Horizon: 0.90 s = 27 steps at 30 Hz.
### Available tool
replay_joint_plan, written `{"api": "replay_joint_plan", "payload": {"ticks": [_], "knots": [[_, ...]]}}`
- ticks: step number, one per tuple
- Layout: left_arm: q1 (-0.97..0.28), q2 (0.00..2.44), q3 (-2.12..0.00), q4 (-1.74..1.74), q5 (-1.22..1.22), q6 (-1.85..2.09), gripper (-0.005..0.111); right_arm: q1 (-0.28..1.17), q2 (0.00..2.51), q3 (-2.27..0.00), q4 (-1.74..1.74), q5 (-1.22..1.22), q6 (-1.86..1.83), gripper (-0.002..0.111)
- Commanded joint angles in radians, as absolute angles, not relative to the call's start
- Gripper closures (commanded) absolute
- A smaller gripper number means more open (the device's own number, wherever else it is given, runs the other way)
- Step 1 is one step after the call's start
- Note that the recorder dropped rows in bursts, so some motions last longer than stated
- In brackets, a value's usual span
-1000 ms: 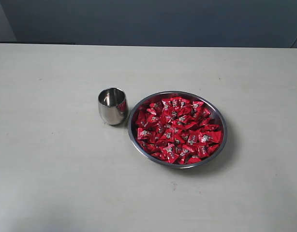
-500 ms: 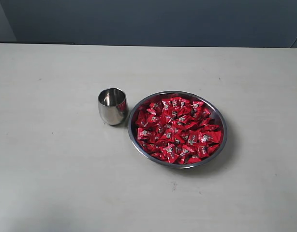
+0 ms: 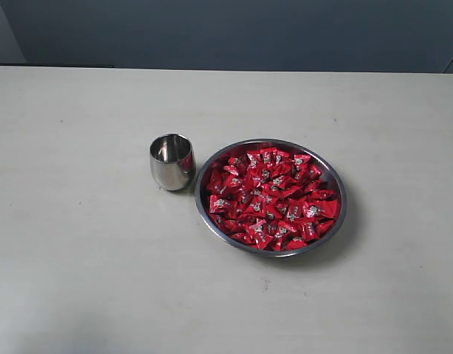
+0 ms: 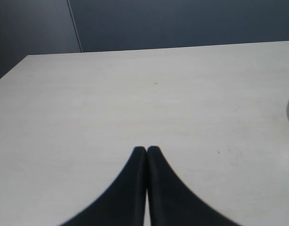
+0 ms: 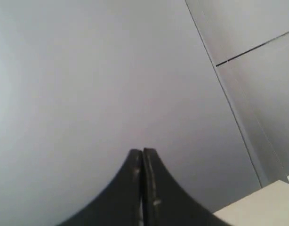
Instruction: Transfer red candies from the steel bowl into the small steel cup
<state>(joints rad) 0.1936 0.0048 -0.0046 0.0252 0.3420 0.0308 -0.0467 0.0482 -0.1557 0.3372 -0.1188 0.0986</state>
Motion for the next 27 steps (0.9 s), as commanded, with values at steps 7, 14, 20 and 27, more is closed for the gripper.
{"api": "replay_joint_plan", "payload": {"ticks": [7, 14, 20, 27], "knots": [[0.187, 0.000, 0.000, 0.027, 0.334, 0.029, 0.106, 0.246, 0.905, -0.839, -0.038, 0.036, 0.100, 0.109], [0.187, 0.000, 0.000, 0.027, 0.334, 0.029, 0.106, 0.374, 1.466, -1.304, 0.117, 0.628, -0.195, 0.109], [0.187, 0.000, 0.000, 0.027, 0.334, 0.029, 0.106, 0.385, 1.657, -1.412, 0.327, 0.822, -0.410, 0.109], [0.187, 0.000, 0.000, 0.027, 0.334, 0.029, 0.106, 0.439, 1.798, -1.412, 0.370, 0.861, -0.461, 0.109]]}}
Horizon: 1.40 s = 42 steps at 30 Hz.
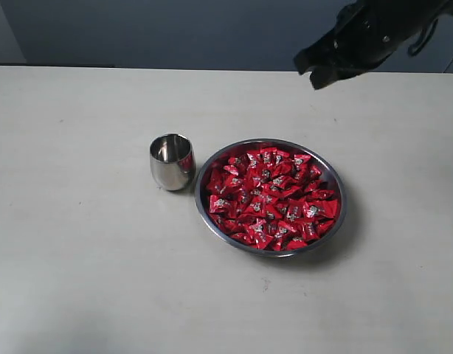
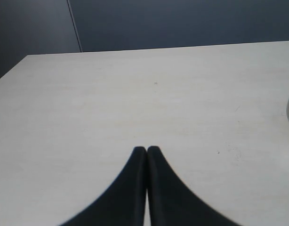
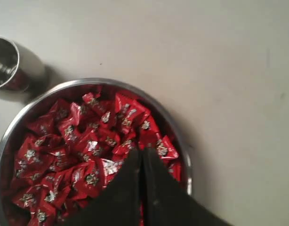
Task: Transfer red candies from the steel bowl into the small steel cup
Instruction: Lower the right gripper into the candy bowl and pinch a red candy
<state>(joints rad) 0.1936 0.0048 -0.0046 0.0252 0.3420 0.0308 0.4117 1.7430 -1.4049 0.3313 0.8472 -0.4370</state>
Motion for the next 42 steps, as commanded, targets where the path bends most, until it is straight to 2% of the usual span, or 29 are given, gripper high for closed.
{"api": "replay_joint_plan", "payload": {"ticks": [1, 25, 28, 34, 36, 42], "knots": [[0.187, 0.000, 0.000, 0.027, 0.334, 0.029, 0.106, 0.443, 1.814, -1.412, 0.384, 0.861, -0.461, 0.109], [0.187, 0.000, 0.000, 0.027, 0.334, 0.029, 0.106, 0.461, 1.985, -1.412, 0.417, 0.834, -0.459, 0.109], [0.187, 0.000, 0.000, 0.027, 0.334, 0.029, 0.106, 0.461, 1.985, -1.412, 0.413, 0.824, -0.459, 0.099], [0.187, 0.000, 0.000, 0.027, 0.334, 0.029, 0.106, 0.461, 1.985, -1.412, 0.363, 0.826, -0.352, 0.065], [0.187, 0.000, 0.000, 0.027, 0.334, 0.029, 0.106, 0.461, 1.985, -1.412, 0.363, 0.831, -0.339, 0.061], [0.187, 0.000, 0.000, 0.027, 0.334, 0.029, 0.106, 0.461, 1.996, -1.412, 0.361, 0.831, -0.311, 0.061]]}}
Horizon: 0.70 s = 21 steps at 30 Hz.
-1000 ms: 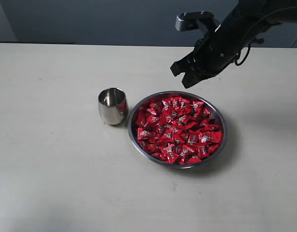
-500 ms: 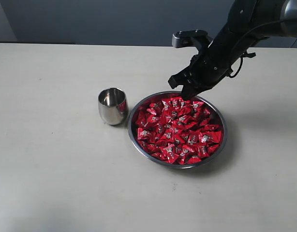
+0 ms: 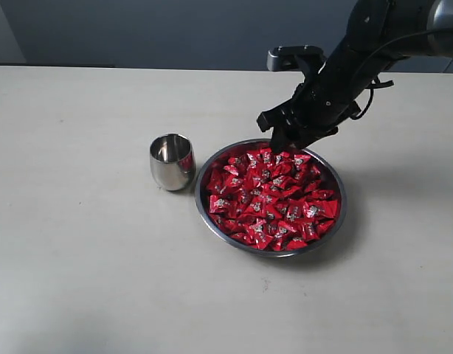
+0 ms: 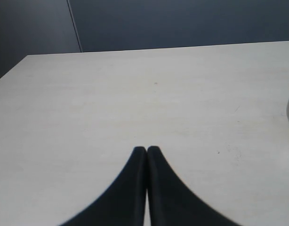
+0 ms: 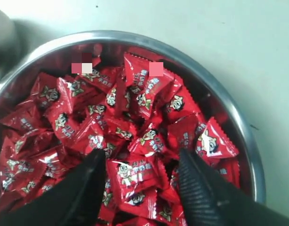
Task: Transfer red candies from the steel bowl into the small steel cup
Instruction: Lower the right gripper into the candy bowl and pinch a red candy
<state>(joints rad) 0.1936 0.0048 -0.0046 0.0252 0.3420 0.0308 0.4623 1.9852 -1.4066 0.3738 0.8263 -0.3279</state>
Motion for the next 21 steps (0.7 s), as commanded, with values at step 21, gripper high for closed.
{"api": "replay_joint_plan", "payload": {"ticks": [21], "knots": [[0.187, 0.000, 0.000, 0.027, 0.334, 0.029, 0.106, 0.461, 2.086, -1.412, 0.400, 0.790, -0.269, 0.061]]}}
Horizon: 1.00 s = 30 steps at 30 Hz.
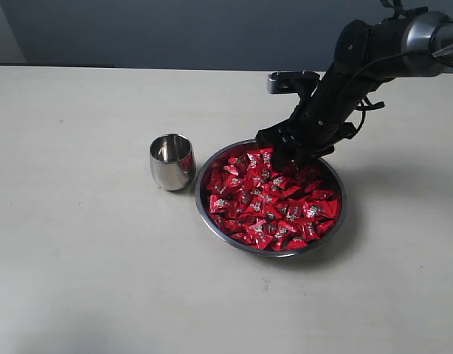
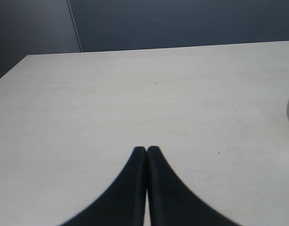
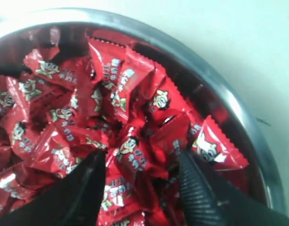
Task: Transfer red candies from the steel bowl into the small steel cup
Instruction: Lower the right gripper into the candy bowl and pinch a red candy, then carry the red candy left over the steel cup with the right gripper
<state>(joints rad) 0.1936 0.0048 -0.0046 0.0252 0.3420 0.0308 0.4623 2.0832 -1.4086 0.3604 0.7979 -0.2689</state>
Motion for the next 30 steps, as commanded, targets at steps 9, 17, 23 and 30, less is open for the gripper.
{"api": "replay_joint_plan", "payload": {"ticks": [9, 17, 23, 30], "knots": [[0.187, 0.000, 0.000, 0.027, 0.334, 0.029, 0.106, 0.484, 2.088, -1.412, 0.408, 0.760, -0.269, 0.061], [0.187, 0.000, 0.000, 0.027, 0.334, 0.029, 0.106, 0.484, 2.090, -1.412, 0.393, 0.777, -0.269, 0.061], [0.187, 0.000, 0.000, 0.027, 0.334, 0.029, 0.106, 0.484, 2.125, -1.412, 0.390, 0.798, -0.269, 0.061], [0.187, 0.000, 0.000, 0.027, 0.334, 0.029, 0.106, 0.484, 2.125, -1.412, 0.390, 0.790, -0.269, 0.080]]}}
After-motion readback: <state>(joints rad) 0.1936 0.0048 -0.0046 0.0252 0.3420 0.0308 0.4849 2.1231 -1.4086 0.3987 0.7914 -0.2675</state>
